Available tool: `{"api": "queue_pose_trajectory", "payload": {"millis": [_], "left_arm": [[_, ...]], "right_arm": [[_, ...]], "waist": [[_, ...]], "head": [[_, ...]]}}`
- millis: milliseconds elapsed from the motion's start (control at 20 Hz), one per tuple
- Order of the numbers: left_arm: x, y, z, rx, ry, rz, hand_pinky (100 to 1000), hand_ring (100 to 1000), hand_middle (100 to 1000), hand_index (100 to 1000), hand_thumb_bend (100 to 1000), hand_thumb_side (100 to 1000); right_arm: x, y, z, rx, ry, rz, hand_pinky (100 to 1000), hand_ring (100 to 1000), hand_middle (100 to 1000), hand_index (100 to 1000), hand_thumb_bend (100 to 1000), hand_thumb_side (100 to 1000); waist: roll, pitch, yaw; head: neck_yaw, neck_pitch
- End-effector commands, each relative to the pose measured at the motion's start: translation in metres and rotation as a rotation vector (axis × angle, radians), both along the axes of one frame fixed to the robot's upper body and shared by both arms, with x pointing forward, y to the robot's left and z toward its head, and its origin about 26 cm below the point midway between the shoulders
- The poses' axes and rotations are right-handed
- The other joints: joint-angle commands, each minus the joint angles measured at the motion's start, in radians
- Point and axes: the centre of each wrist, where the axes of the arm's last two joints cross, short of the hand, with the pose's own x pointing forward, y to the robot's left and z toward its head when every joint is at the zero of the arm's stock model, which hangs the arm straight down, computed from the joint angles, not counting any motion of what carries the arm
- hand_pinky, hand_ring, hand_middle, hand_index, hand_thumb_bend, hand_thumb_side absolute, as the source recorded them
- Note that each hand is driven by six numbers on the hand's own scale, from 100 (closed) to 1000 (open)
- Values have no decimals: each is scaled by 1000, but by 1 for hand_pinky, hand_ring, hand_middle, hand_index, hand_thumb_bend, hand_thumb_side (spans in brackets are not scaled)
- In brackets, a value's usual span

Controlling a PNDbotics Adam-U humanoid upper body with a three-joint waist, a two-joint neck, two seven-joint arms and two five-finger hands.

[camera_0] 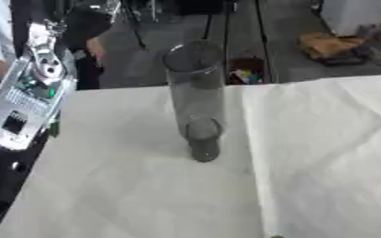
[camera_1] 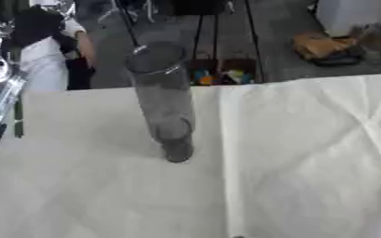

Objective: Arrange flowers into the vase.

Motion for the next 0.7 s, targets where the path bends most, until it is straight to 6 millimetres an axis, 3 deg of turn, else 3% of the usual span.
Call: {"api": "queue_pose_trajectory", "payload": {"millis": [50, 700], "left_arm": [[-4, 4, 17, -187, -40, 188, 100, 100, 100, 100, 630, 194], [1, 7, 43, -379, -168, -56, 100, 100, 100, 100, 632, 213]], "right_arm": [[-3, 0, 6, -10, -18, 16, 670, 777, 591, 824, 100, 1000], [-4, 0, 5, -27, -4, 27, 670, 778, 589, 824, 100, 1000]], "waist": [[0, -28, -4], [16, -34, -21]], "head": [[4, 1], [9, 13]]}}
